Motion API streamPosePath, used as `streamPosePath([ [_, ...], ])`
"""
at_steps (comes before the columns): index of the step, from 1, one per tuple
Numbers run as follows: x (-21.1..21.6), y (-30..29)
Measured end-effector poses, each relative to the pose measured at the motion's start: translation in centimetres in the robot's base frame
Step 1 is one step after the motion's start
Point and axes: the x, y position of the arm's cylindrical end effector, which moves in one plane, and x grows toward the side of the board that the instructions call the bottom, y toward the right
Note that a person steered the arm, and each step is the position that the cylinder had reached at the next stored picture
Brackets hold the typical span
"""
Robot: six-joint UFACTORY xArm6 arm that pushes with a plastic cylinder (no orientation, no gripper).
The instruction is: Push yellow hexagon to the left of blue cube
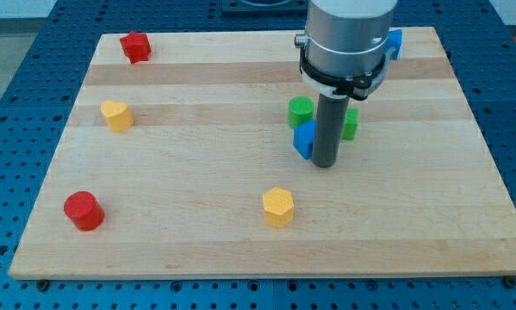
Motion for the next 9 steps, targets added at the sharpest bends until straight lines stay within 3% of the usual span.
streamPosePath([
  [4,10.8,-1.6],
  [7,10.1,-7.9],
  [9,9.6,-7.4],
])
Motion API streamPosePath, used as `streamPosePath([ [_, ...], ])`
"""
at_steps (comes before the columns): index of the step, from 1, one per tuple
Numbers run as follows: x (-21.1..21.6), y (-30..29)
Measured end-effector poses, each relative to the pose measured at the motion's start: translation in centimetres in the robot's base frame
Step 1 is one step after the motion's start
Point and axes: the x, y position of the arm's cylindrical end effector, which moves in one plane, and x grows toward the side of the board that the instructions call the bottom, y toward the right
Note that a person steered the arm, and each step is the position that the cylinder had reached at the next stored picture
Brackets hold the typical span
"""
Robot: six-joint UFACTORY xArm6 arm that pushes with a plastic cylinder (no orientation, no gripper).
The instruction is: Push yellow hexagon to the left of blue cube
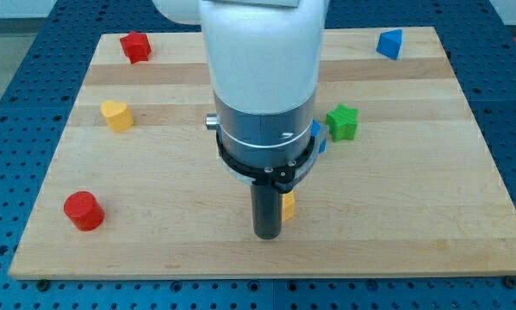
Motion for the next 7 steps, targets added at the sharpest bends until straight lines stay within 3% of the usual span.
streamPosePath([
  [3,0.0,2.1],
  [7,-6.2,2.1],
])
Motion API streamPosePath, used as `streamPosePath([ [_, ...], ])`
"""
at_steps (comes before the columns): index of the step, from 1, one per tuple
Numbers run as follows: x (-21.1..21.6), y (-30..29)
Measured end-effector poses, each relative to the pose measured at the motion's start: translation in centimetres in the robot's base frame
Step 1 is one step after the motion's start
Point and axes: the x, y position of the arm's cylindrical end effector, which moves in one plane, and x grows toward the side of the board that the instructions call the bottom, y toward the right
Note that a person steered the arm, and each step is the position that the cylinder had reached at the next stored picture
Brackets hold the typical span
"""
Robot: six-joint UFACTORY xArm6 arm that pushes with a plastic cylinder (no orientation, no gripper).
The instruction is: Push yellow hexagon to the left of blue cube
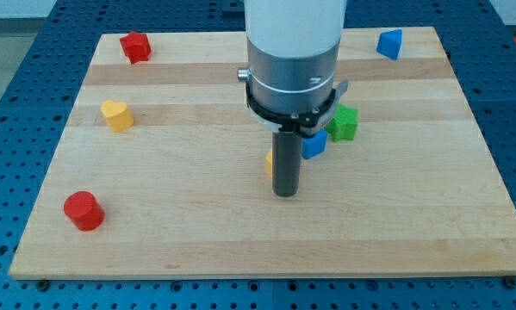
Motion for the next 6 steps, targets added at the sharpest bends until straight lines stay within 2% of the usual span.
streamPosePath([
  [6,-2.8,-1.3],
])
